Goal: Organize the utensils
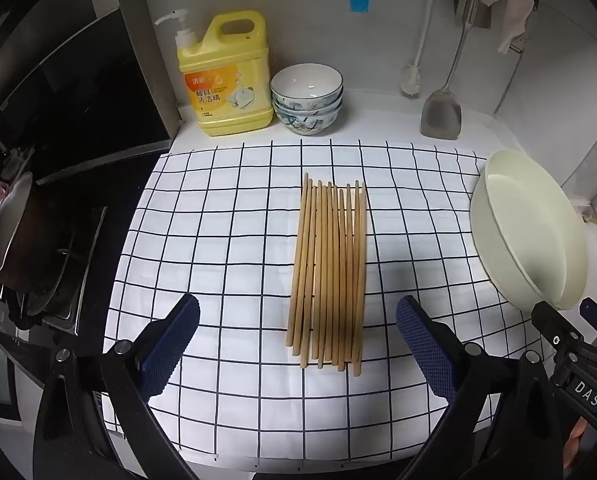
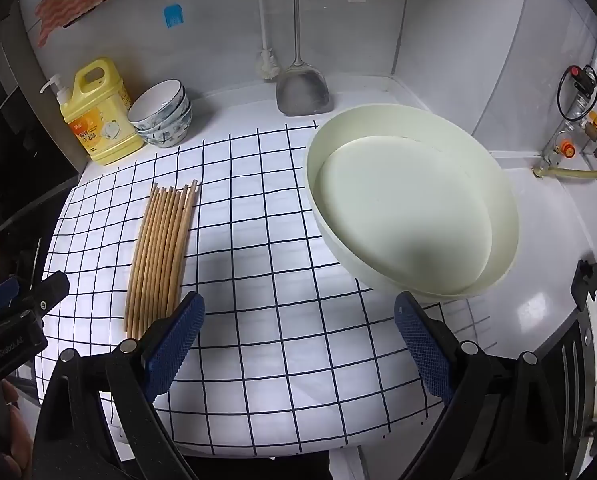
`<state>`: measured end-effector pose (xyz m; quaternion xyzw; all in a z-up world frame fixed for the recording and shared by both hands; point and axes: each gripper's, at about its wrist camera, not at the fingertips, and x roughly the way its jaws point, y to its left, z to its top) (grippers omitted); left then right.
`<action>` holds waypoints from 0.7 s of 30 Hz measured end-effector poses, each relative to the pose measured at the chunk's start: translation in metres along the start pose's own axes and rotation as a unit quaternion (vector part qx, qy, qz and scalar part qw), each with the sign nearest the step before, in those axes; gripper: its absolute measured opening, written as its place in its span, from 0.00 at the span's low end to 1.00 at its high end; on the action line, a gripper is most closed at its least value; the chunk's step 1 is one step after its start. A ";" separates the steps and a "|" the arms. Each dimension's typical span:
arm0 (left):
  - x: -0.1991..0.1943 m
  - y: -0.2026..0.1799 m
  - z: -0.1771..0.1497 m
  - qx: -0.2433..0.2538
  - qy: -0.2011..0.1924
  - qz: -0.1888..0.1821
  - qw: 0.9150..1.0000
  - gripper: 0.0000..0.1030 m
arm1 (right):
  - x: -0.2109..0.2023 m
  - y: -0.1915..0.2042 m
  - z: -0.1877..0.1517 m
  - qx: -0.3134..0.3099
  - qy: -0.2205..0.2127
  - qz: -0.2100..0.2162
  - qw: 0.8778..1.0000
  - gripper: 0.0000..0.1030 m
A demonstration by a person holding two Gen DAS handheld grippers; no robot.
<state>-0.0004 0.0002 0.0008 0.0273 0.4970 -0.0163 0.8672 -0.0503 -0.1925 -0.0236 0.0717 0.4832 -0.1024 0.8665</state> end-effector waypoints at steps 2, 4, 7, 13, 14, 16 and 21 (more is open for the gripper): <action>0.000 0.000 0.000 -0.001 -0.001 0.001 1.000 0.94 | 0.000 -0.001 -0.001 0.000 -0.001 0.001 1.000 0.89; 0.000 -0.001 0.000 -0.002 0.000 0.002 1.000 0.94 | -0.001 -0.001 -0.001 0.000 0.000 0.000 1.000 0.89; -0.004 -0.003 0.006 -0.002 -0.002 -0.002 1.000 0.94 | -0.001 -0.001 -0.002 -0.002 0.001 0.001 1.000 0.89; -0.005 -0.001 0.005 -0.003 -0.004 -0.003 1.000 0.94 | -0.003 -0.005 -0.001 -0.001 -0.001 0.000 1.000 0.89; -0.005 -0.001 0.004 -0.003 -0.005 -0.003 1.000 0.94 | -0.002 -0.003 -0.002 -0.001 -0.001 0.000 1.000 0.89; -0.005 -0.002 0.005 -0.002 -0.006 -0.003 1.000 0.94 | -0.002 -0.003 -0.001 -0.001 -0.001 0.001 1.000 0.89; -0.007 -0.003 0.008 -0.003 -0.007 -0.003 1.000 0.94 | -0.002 -0.004 -0.002 -0.001 -0.002 0.001 1.000 0.89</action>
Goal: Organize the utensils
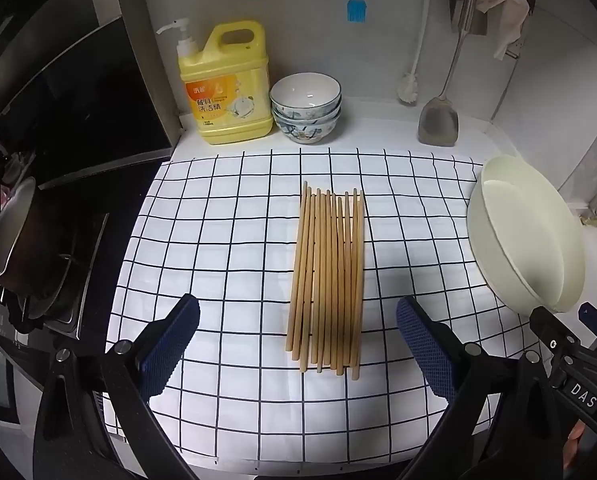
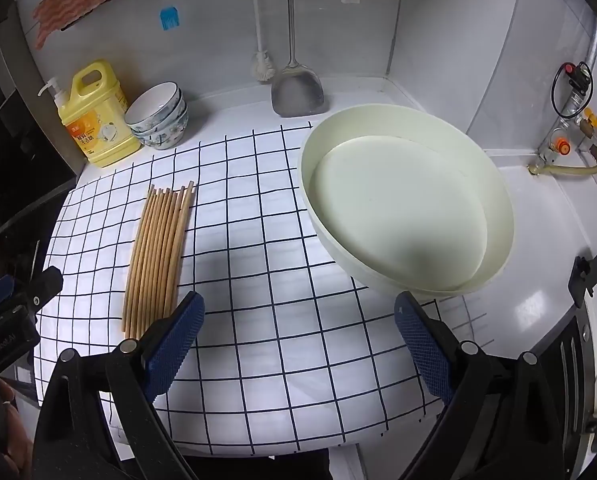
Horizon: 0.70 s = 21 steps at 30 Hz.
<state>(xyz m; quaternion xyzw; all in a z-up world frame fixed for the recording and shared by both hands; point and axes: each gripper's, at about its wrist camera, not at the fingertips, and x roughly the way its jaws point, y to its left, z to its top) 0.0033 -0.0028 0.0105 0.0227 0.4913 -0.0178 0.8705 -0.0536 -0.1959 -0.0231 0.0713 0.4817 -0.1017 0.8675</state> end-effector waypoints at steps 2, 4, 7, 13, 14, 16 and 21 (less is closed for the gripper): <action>-0.003 0.002 0.003 -0.001 -0.001 -0.001 1.000 0.94 | 0.001 0.000 0.000 -0.001 0.000 0.000 1.000 0.89; -0.003 0.002 0.003 0.000 -0.001 -0.002 1.000 0.94 | -0.003 0.003 -0.002 0.000 -0.001 -0.003 1.000 0.89; -0.003 0.002 0.002 -0.001 -0.003 -0.002 1.000 0.94 | -0.002 0.003 -0.002 0.001 -0.001 -0.003 1.000 0.89; -0.003 0.004 0.002 -0.001 -0.005 -0.001 1.000 0.94 | -0.003 0.004 -0.003 0.001 -0.002 -0.003 1.000 0.89; -0.003 0.004 0.001 -0.001 -0.006 -0.001 1.000 0.94 | -0.002 0.003 -0.003 0.001 -0.001 -0.004 1.000 0.89; -0.003 0.004 0.002 -0.001 -0.006 -0.001 1.000 0.94 | -0.002 0.003 -0.003 0.001 -0.001 -0.003 1.000 0.89; -0.003 0.004 0.001 -0.001 -0.006 0.000 1.000 0.94 | -0.002 0.003 -0.003 0.002 -0.001 -0.003 1.000 0.89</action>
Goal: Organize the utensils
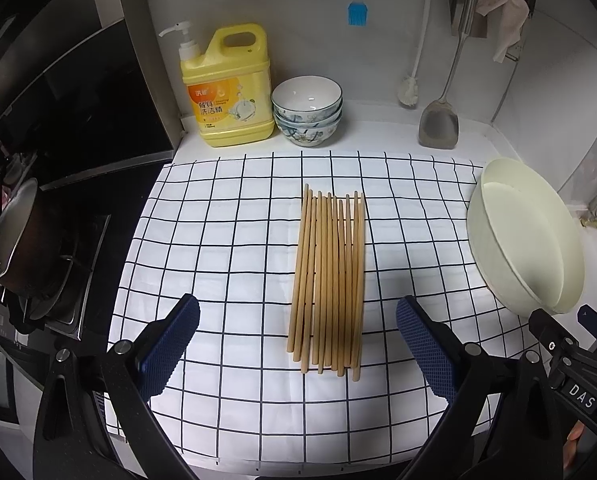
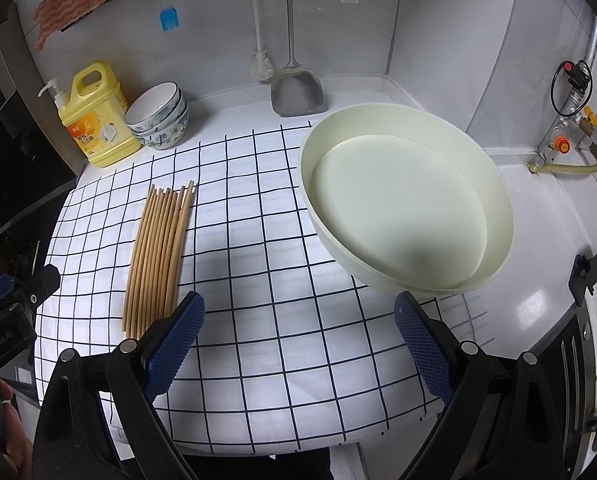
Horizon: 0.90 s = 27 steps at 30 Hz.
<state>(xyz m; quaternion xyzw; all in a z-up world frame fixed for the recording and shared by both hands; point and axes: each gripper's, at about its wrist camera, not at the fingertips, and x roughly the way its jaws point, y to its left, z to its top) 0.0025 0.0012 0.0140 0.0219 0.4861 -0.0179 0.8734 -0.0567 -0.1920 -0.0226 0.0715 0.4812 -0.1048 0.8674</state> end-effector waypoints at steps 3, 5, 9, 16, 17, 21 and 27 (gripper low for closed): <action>0.000 0.000 -0.001 0.001 -0.001 0.000 1.000 0.94 | 0.000 0.000 0.000 0.000 0.000 0.000 1.000 0.89; 0.000 0.000 -0.001 0.001 -0.001 0.000 1.000 0.94 | 0.000 0.000 0.000 0.000 0.000 0.000 1.000 0.89; 0.000 0.000 -0.002 0.000 0.000 0.000 1.000 0.94 | 0.000 0.000 0.000 0.000 0.001 0.001 1.000 0.89; 0.002 0.000 -0.003 -0.001 0.001 0.000 1.000 0.94 | 0.001 0.002 -0.001 -0.001 0.002 0.001 1.000 0.89; 0.002 0.000 -0.003 -0.001 0.001 0.000 1.000 0.94 | 0.001 0.002 -0.001 0.000 0.001 0.001 1.000 0.89; 0.002 0.000 -0.004 -0.001 0.000 0.000 1.000 0.94 | 0.002 0.003 -0.001 0.001 0.002 0.001 1.000 0.89; 0.002 0.000 -0.004 -0.001 0.000 0.000 1.000 0.94 | 0.002 0.003 -0.001 0.000 0.002 0.001 1.000 0.89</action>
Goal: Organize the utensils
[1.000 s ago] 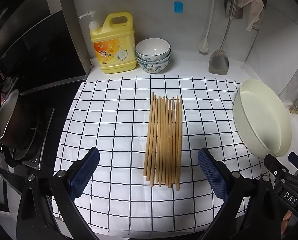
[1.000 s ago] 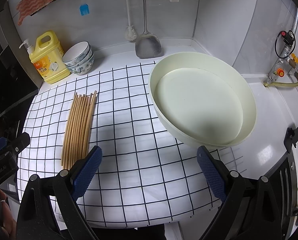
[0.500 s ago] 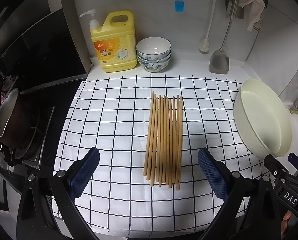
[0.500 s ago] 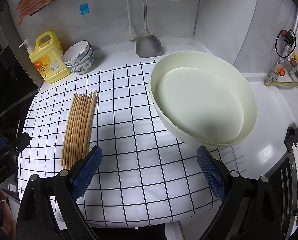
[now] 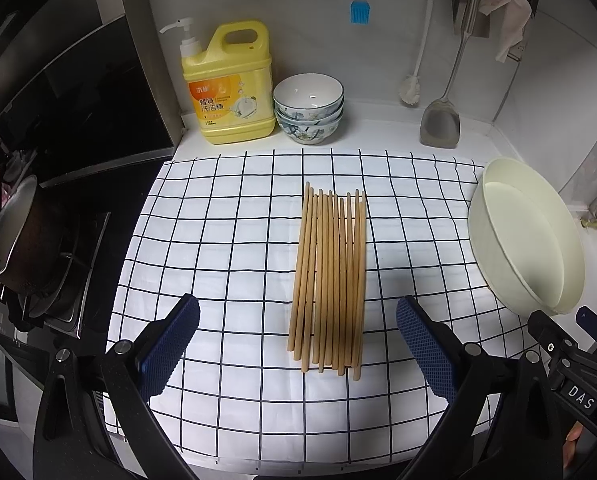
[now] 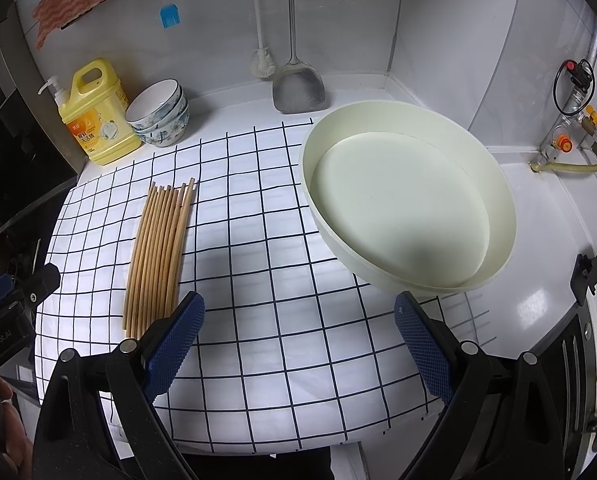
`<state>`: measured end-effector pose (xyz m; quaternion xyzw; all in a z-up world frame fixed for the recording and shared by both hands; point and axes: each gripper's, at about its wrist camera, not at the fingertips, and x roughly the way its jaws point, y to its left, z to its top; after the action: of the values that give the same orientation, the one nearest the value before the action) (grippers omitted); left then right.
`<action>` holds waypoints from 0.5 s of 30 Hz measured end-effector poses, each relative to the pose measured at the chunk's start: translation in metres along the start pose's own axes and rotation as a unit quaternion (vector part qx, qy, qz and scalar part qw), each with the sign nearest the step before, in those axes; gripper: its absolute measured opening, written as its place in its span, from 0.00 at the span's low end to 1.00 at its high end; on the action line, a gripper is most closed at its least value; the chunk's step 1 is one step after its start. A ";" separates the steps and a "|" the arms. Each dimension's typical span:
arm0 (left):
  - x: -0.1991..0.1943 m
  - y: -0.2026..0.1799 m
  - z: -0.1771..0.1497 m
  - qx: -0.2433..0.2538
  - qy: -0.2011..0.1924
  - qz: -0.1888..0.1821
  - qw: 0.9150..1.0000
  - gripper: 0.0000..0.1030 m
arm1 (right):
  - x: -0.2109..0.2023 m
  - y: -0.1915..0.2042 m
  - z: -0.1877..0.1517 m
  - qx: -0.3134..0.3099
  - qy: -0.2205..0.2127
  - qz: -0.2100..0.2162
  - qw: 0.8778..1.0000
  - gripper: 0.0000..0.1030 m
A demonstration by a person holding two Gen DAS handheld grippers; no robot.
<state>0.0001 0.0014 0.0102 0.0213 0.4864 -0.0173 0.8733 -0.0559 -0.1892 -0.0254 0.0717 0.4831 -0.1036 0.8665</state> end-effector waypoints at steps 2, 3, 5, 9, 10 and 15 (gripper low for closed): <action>0.000 0.000 0.000 0.000 0.000 0.000 1.000 0.94 | 0.000 0.000 0.000 0.001 0.000 0.000 1.000 0.89; 0.000 0.000 0.000 0.000 0.000 0.000 1.000 0.94 | 0.001 0.000 0.000 0.001 0.001 0.001 1.000 0.89; 0.000 0.000 0.000 0.000 0.000 0.000 1.000 0.94 | 0.001 0.000 -0.002 0.002 0.001 0.001 1.000 0.89; 0.000 0.000 0.000 0.000 0.000 0.000 1.000 0.94 | 0.001 0.000 -0.001 0.000 0.000 0.001 1.000 0.89; 0.000 0.000 0.000 0.000 0.000 0.000 1.000 0.94 | 0.001 0.000 -0.002 0.000 0.000 0.001 1.000 0.89; 0.000 0.000 0.000 0.000 0.000 0.000 1.000 0.94 | 0.001 0.000 -0.002 0.001 0.001 0.000 1.000 0.89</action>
<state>0.0003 0.0013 0.0104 0.0210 0.4864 -0.0171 0.8733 -0.0572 -0.1885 -0.0272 0.0731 0.4838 -0.1038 0.8659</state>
